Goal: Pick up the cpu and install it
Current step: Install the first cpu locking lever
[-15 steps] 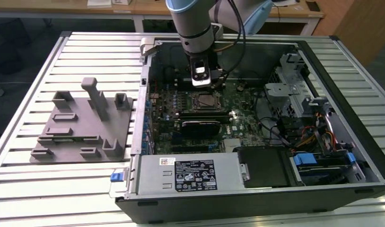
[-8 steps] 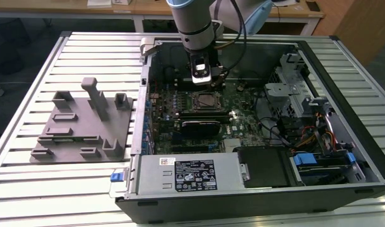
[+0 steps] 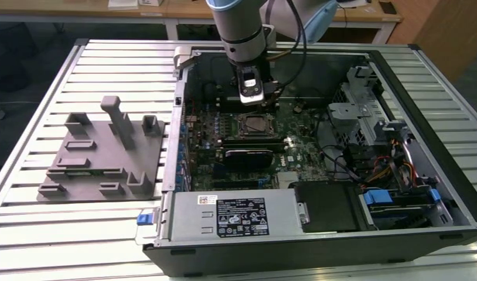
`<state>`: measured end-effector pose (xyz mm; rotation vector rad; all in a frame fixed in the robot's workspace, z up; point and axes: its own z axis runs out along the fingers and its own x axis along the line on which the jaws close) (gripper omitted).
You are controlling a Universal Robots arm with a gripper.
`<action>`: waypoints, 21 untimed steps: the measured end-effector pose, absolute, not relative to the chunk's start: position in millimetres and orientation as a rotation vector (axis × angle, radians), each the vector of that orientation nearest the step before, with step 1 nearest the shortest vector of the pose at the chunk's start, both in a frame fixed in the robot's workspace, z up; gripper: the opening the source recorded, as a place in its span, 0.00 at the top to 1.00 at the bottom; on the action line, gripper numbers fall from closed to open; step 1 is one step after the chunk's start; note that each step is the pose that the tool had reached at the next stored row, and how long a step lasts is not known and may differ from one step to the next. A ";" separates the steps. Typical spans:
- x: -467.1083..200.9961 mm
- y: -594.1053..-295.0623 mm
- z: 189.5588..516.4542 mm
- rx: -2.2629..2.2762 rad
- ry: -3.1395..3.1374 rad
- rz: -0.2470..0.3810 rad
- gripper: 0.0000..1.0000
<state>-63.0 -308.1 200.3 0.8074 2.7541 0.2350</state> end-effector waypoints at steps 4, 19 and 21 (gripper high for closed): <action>-63.0 -308.1 200.0 0.709 2.786 0.248 0.89; -63.4 -308.1 199.2 0.454 2.847 0.192 0.89; -63.4 -308.1 199.2 0.454 2.847 0.193 0.89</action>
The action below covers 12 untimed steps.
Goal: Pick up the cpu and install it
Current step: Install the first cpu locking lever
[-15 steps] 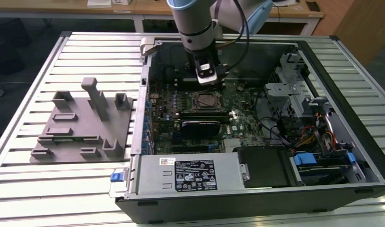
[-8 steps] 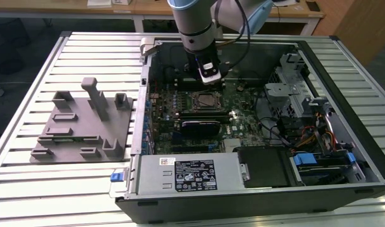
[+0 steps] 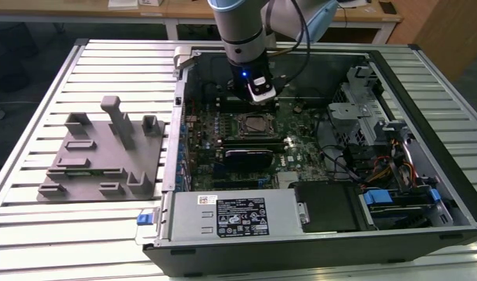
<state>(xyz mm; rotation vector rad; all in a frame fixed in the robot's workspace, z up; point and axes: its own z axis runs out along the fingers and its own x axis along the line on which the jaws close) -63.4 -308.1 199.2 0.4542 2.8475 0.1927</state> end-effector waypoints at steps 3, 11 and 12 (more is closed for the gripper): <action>-63.3 -307.9 198.6 0.454 2.848 0.193 0.89; -63.4 -305.0 195.8 0.470 2.845 0.191 0.89; -63.3 -304.6 195.5 0.473 2.844 0.190 0.89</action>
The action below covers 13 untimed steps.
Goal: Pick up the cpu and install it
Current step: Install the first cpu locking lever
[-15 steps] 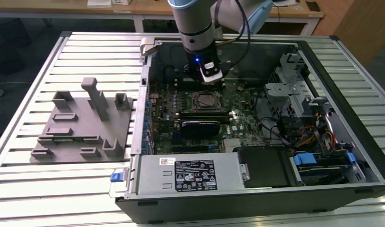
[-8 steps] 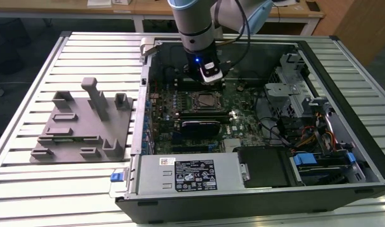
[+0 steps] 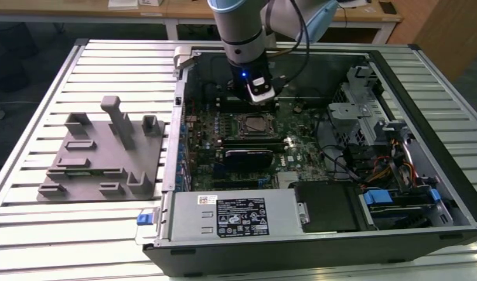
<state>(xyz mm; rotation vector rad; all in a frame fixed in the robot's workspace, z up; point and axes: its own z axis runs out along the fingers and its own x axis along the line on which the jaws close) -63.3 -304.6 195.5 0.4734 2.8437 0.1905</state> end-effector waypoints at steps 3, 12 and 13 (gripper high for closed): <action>-63.3 -304.5 194.5 0.498 2.839 0.187 0.89; -63.5 -302.5 190.9 0.601 2.815 0.174 0.89; -63.5 -302.3 190.9 0.603 2.814 0.173 0.89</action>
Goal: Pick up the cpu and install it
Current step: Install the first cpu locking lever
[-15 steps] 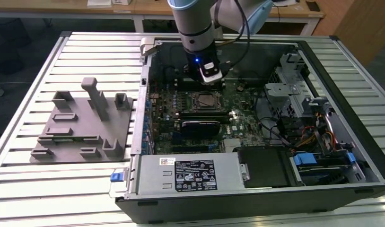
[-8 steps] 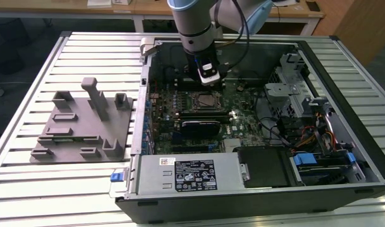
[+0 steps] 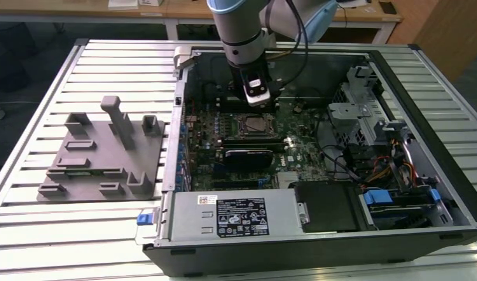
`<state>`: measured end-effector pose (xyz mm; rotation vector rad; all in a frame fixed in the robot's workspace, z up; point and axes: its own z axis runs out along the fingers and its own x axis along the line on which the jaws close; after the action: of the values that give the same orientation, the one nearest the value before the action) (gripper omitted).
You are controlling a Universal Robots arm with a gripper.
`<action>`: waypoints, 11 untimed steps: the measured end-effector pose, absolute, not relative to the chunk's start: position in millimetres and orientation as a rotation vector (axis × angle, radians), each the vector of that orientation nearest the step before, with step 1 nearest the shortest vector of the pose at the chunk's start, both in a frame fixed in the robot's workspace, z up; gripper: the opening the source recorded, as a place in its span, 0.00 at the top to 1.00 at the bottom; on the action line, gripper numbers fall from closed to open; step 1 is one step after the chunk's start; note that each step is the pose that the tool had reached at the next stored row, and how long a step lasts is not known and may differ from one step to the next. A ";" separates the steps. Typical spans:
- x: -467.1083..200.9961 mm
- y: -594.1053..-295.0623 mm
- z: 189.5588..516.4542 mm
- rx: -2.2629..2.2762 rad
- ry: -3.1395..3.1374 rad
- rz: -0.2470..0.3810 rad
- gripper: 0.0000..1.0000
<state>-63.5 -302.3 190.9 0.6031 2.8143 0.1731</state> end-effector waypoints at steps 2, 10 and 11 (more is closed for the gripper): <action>-63.5 -302.3 190.9 0.607 2.813 0.173 0.89; -62.6 -302.2 190.5 0.610 2.812 0.172 0.89; -62.2 -302.3 190.4 0.611 2.812 0.172 0.89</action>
<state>-62.2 -302.3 190.4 0.6109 2.8124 0.1723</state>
